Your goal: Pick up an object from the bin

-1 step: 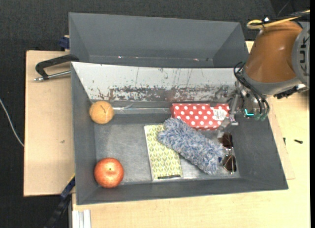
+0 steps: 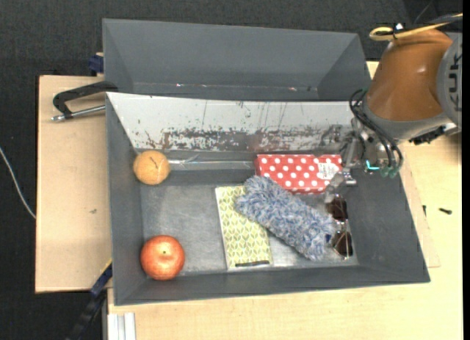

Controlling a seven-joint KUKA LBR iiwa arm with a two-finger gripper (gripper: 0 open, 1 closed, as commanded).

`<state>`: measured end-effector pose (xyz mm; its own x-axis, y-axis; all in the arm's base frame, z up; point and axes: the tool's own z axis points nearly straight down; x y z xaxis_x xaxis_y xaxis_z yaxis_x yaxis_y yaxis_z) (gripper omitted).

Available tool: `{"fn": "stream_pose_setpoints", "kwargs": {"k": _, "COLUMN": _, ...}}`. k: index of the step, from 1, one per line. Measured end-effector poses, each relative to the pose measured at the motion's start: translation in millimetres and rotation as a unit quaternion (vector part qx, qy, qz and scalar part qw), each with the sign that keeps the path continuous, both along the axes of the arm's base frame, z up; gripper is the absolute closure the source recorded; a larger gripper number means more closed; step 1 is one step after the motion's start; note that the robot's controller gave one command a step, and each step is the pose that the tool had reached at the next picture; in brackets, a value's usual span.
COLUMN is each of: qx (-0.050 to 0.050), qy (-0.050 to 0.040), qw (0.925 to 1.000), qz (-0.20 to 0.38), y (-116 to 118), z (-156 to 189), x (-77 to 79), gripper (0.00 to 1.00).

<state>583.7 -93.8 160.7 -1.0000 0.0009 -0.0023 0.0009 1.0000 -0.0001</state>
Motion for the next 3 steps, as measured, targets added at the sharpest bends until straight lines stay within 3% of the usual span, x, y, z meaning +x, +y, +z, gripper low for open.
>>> {"fn": "stream_pose_setpoints", "kwargs": {"k": 1, "qx": 0.000, "qy": -0.0021, "qw": 0.9937, "qz": 0.112, "y": -6, "z": -87, "x": -29.5, "gripper": 1.00}}
{"fn": "stream_pose_setpoints", "kwargs": {"k": 2, "qx": 0.000, "qy": -0.0021, "qw": 0.9936, "qz": 0.113, "y": -6, "z": -87, "x": -29.4, "gripper": 1.00}}
{"fn": "stream_pose_setpoints", "kwargs": {"k": 3, "qx": 0.002, "qy": 0.0030, "qw": 0.9872, "qz": 0.160, "y": -13, "z": -70, "x": -46.7, "gripper": 1.00}}
